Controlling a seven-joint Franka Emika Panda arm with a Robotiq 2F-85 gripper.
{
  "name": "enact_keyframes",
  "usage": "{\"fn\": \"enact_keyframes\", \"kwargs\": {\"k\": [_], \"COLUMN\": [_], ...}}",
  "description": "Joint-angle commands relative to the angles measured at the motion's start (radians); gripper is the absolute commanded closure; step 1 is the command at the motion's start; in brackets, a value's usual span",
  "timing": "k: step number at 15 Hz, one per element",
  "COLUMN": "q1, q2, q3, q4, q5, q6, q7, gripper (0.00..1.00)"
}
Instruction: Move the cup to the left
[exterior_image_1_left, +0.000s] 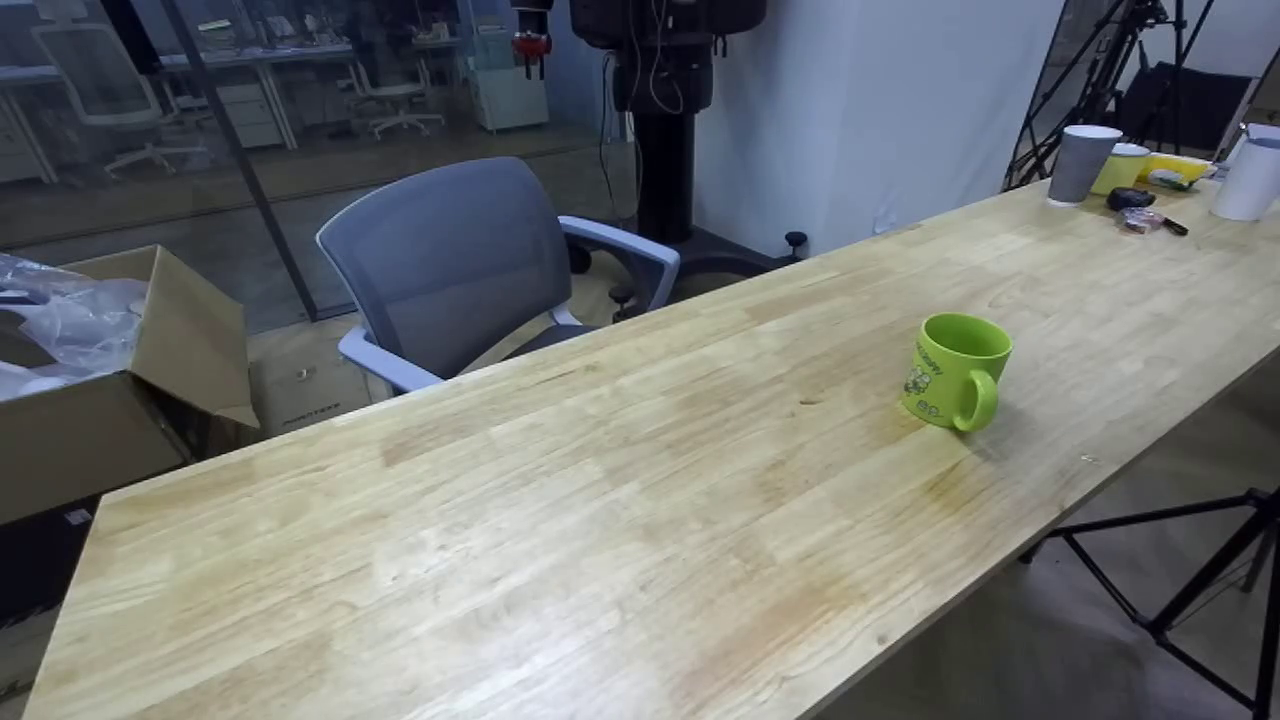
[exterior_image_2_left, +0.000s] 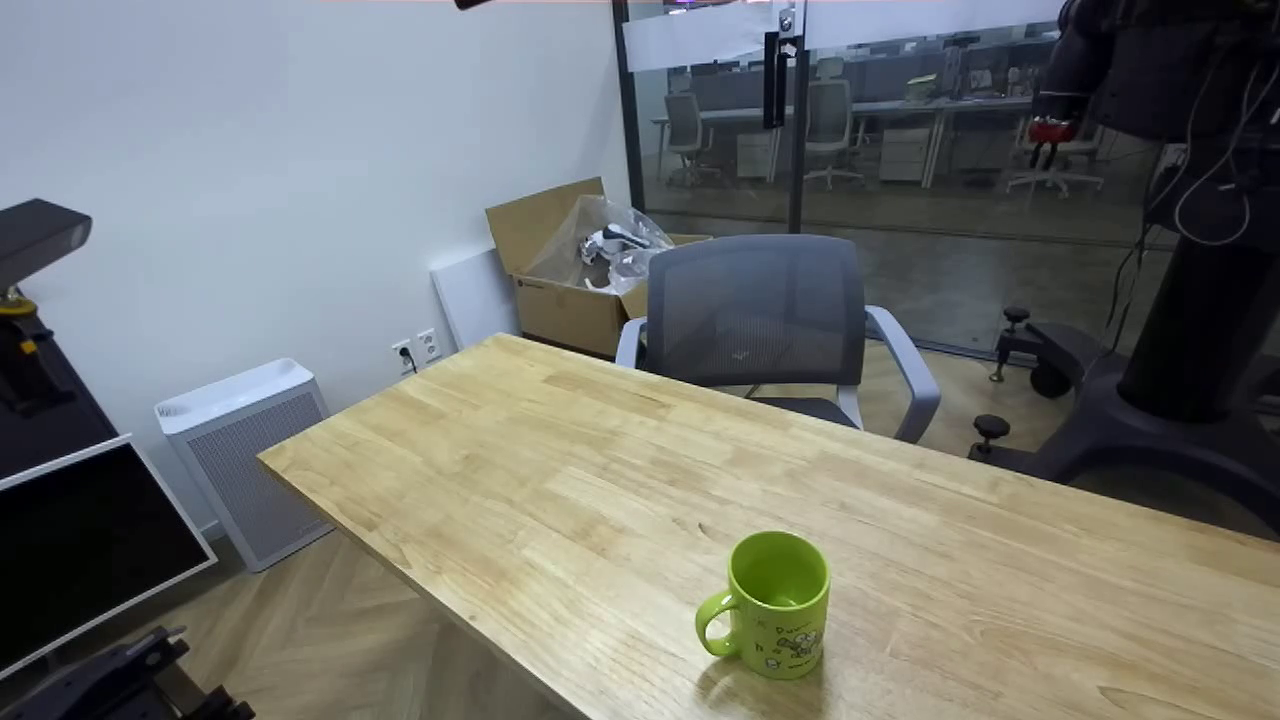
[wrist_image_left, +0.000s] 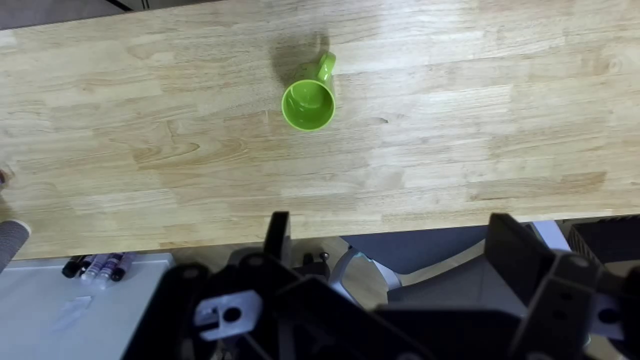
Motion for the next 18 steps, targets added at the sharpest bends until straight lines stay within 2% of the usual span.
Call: {"fn": "enact_keyframes", "kwargs": {"k": [1,9,18], "q1": [0.008,0.006,0.004], "q2": [0.000,0.013,0.057], "q3": [-0.006,-0.022,-0.115], "q4": [0.002,0.002,-0.033], "q5": [-0.005,0.004,0.055], "q6": [-0.002,-0.001,0.090], "q7": [0.004,-0.002,-0.082], "gripper": [0.00,0.00,0.00]}}
